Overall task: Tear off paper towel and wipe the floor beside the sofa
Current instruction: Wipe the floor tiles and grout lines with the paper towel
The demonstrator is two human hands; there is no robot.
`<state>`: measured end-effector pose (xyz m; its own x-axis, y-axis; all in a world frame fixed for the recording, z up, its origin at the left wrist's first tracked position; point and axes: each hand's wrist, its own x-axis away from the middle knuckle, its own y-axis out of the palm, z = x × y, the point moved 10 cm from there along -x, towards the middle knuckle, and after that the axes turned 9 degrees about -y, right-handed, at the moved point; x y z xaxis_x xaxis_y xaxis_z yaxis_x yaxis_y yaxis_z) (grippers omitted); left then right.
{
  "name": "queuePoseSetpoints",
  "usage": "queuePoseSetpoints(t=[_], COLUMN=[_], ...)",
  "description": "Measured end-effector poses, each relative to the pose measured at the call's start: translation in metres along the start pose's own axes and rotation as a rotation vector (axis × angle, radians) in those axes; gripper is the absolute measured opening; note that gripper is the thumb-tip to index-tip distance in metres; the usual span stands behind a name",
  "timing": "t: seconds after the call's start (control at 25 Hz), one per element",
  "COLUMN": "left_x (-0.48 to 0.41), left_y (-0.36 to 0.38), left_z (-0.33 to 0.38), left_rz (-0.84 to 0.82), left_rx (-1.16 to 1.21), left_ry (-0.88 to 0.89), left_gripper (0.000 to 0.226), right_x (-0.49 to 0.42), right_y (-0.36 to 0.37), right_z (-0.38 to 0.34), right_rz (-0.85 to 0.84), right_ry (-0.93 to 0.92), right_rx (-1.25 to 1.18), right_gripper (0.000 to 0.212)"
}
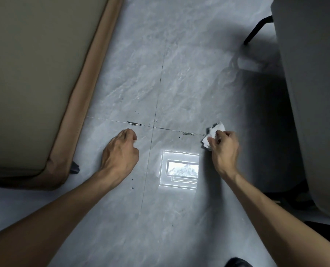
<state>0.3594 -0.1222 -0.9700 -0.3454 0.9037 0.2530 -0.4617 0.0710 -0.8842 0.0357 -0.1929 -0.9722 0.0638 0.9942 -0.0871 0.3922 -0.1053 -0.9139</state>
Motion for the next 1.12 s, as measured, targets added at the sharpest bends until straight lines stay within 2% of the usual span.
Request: queuePoseSetpoints(t=[0.28,0.4,0.6,0.84,1.0,1.12], left_x=[-0.008,-0.009,-0.010,-0.005,-0.003,0.000], left_y=[-0.014,-0.016,-0.016,-0.023,-0.028,-0.026], left_z=[-0.044,-0.056,-0.069,-0.065,-0.065,-0.061], left_rz=[0.039,0.044,0.080,0.118,0.126,0.097], left_rx=[0.167,0.225,0.259,0.303,0.337,0.292], left_ry=[-0.185,-0.233,-0.300,-0.303,-0.343,-0.319], left_gripper=[0.026,0.028,0.033,0.039,0.043,0.043], right_x=[-0.008,-0.017,-0.030,0.013,0.080,0.135], right_y=[0.040,0.062,0.100,0.113,0.106,0.098], right_z=[-0.074,-0.120,-0.198,-0.258,-0.247,-0.226], right_rz=[0.042,0.032,-0.069,-0.366,-0.536,-0.654], right_ry=[-0.008,-0.088,-0.330,-0.905,-1.049,-1.134], right_rx=[-0.076,-0.121,-0.270,-0.263,-0.290,-0.324], right_gripper=[0.019,0.019,0.013,0.019,0.031,0.028])
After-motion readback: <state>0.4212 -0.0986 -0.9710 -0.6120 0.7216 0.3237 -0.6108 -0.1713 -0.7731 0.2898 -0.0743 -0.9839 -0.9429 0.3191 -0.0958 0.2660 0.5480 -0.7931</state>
